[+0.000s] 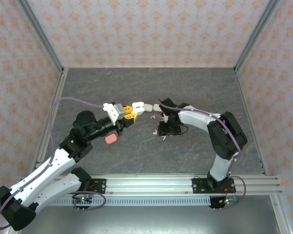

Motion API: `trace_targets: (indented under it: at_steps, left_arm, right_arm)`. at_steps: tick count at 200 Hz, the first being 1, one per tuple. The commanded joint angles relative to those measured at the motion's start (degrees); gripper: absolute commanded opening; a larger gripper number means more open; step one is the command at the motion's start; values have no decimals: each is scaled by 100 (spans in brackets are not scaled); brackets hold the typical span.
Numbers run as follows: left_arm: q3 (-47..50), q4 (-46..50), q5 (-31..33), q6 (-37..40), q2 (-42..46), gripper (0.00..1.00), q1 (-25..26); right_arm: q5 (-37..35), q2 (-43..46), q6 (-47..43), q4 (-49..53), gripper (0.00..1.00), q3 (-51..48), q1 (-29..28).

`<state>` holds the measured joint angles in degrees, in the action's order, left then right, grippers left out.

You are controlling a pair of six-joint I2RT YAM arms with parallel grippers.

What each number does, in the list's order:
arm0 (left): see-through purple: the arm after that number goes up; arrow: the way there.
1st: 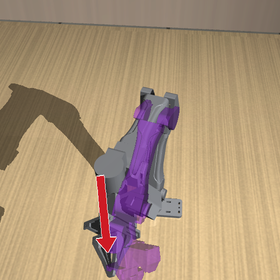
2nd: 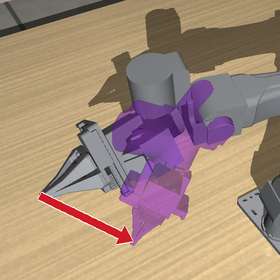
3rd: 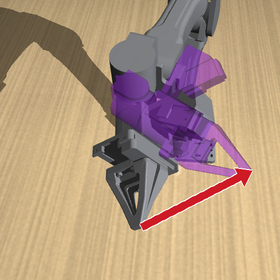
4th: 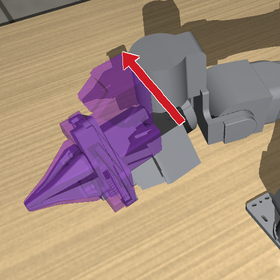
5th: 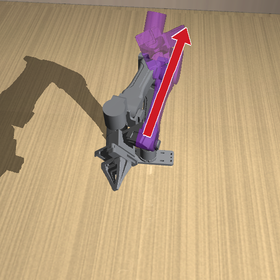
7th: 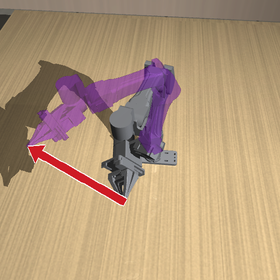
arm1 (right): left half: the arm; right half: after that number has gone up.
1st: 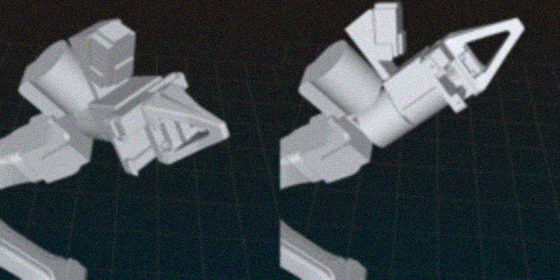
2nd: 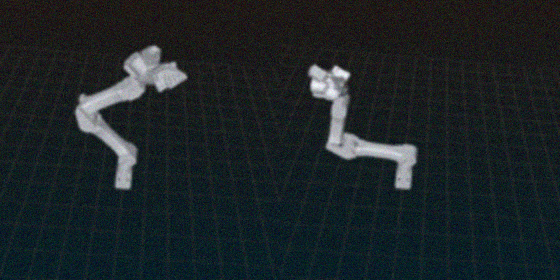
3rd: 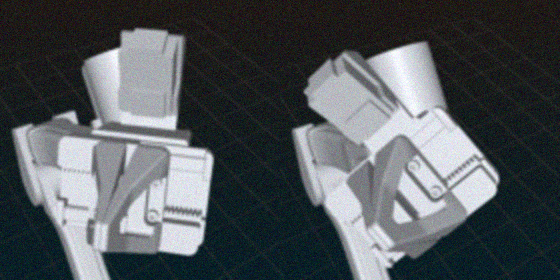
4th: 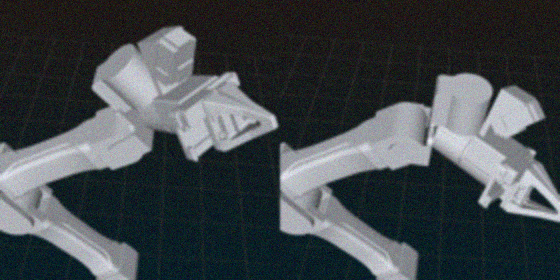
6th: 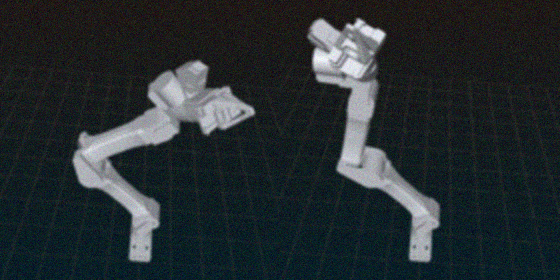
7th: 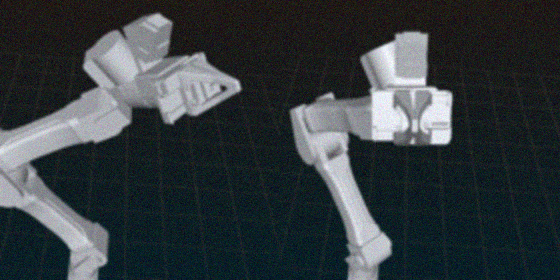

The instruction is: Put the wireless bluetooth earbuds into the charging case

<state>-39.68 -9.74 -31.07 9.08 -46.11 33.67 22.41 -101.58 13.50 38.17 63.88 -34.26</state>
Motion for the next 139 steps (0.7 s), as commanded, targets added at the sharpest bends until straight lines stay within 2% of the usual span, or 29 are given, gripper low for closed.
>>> trace_targets:
  at_steps: [1,81,139]
  left_arm:
    - [4,-46,-57,10,106,0,34]
    - [-20,44,-14,7,117,0,34]
    - [5,70,40,-36,159,0,34]
  right_arm:
    - [-161,-115,-29,151,43,194,-58]
    - [-219,-325,-32,140,37,282,-173]
    - [-270,-205,-88,125,27,224,-196]
